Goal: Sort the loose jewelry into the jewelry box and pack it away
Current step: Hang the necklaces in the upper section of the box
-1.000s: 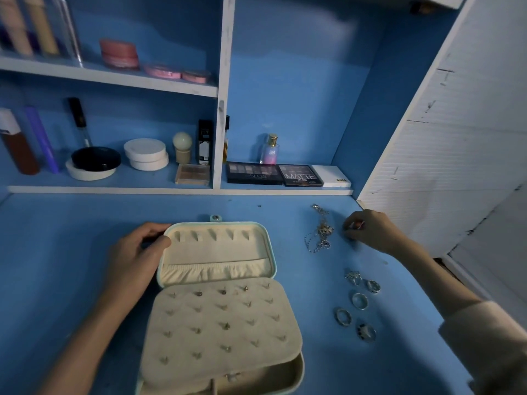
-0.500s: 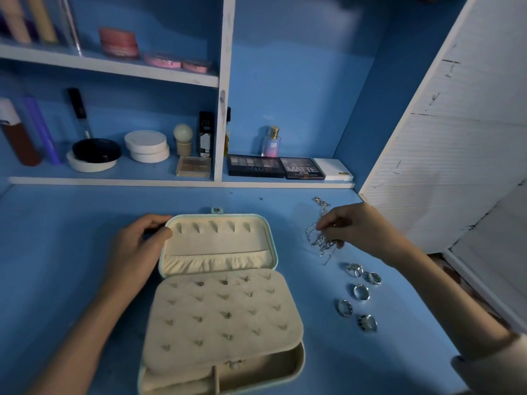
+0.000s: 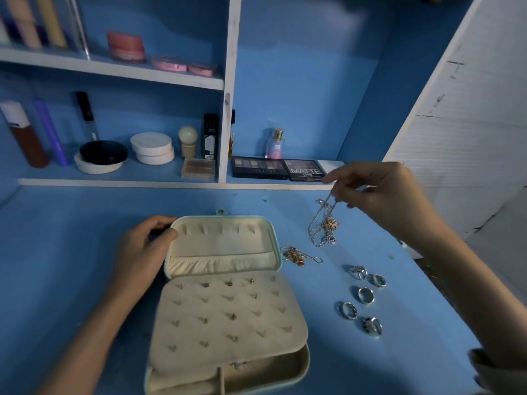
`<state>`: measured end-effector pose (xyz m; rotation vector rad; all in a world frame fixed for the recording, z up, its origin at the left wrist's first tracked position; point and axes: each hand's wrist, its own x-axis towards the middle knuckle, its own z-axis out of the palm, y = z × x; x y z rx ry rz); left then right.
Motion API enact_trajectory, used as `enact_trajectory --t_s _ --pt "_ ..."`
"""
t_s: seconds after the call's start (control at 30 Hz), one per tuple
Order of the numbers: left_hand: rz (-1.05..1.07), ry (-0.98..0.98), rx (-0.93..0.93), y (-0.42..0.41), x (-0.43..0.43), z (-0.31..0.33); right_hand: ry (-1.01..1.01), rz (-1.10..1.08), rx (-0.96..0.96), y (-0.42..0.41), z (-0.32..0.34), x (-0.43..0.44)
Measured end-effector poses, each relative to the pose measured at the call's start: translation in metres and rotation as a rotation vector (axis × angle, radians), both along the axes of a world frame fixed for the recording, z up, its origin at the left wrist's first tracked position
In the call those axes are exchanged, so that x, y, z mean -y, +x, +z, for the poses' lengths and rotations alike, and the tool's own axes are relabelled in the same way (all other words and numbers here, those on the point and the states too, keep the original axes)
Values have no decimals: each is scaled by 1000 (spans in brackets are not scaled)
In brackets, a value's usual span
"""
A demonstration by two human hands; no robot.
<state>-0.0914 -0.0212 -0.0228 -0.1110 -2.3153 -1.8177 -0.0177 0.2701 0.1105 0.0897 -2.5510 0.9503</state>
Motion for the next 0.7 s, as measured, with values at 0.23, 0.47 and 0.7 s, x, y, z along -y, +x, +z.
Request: enact_trajectory --t_s 0.23,0.47,0.7 --pt "-9 68 -21 4 -2 6 -489 176 96 -7 26 8" --pt "-80 249 80 5 -3 8 -421 340 175 -30 20 48" --pt "-100 435 155 0 -2 11 -430 499 307 -64 -5 114"
